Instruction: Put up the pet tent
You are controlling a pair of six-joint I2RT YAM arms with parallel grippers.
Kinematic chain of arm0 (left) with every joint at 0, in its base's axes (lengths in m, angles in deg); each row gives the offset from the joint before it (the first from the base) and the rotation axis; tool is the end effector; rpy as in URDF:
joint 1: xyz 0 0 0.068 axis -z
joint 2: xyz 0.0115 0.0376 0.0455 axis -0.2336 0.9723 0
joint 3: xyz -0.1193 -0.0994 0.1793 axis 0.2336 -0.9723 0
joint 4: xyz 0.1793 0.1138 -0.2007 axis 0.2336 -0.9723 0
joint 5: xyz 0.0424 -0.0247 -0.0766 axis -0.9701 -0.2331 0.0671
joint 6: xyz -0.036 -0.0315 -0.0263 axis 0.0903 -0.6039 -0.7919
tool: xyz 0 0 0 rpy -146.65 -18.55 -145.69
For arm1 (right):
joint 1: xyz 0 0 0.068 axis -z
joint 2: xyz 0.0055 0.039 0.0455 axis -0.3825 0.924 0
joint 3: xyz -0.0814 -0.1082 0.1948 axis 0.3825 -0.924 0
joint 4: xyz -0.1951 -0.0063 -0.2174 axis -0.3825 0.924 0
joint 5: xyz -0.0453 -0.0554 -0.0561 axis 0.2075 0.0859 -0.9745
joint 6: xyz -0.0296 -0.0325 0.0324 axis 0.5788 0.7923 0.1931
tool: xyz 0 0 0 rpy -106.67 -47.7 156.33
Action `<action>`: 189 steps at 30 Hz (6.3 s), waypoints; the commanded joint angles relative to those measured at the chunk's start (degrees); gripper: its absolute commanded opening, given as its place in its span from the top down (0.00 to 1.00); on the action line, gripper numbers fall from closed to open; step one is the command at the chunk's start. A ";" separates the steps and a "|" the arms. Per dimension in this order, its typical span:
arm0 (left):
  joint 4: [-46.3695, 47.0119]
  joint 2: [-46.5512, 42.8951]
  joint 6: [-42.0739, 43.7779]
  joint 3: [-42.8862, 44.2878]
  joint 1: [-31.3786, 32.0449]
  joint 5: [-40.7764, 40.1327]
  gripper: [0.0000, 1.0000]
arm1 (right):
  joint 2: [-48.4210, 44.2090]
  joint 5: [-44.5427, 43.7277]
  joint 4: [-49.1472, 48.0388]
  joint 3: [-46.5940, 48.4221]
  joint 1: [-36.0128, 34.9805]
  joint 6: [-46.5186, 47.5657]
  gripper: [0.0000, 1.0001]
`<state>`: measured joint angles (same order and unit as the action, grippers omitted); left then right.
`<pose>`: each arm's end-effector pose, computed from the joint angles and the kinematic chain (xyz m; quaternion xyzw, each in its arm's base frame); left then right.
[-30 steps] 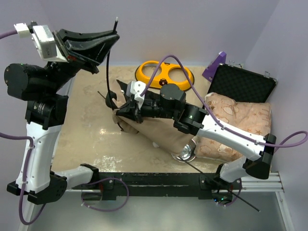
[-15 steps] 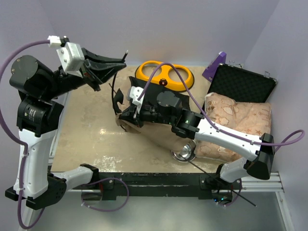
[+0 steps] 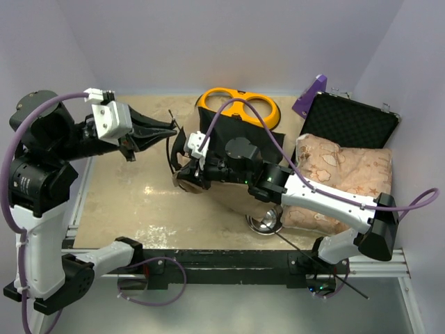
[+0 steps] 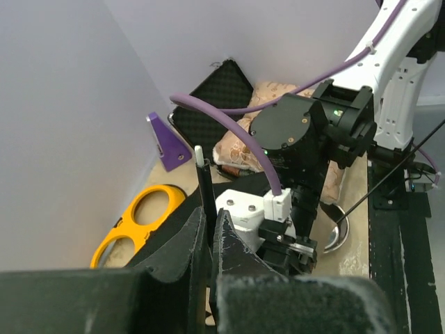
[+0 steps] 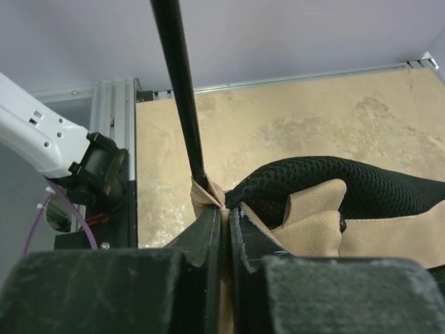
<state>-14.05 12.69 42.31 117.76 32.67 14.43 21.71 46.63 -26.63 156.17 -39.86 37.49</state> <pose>0.1432 -0.0803 0.5604 0.4899 0.5246 -0.3274 0.6145 0.1654 0.3373 0.3482 -0.4758 0.5686 0.4171 0.5256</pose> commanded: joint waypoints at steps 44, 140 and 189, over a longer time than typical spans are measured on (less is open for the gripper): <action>-17.73 1.85 12.41 1.40 -0.88 -2.42 1.00 | 24.65 25.81 32.69 28.39 18.23 23.17 0.81; -14.81 2.73 8.97 -32.18 -12.83 6.02 1.00 | 6.81 29.26 7.54 12.65 22.80 -4.90 1.00; -12.46 1.59 7.75 -36.30 -12.92 3.65 1.00 | 27.21 40.84 36.24 39.21 17.35 30.40 1.00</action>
<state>-27.38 13.82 53.43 85.04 20.25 23.13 54.56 81.44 19.29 196.93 -22.70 76.22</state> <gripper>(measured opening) 0.051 0.019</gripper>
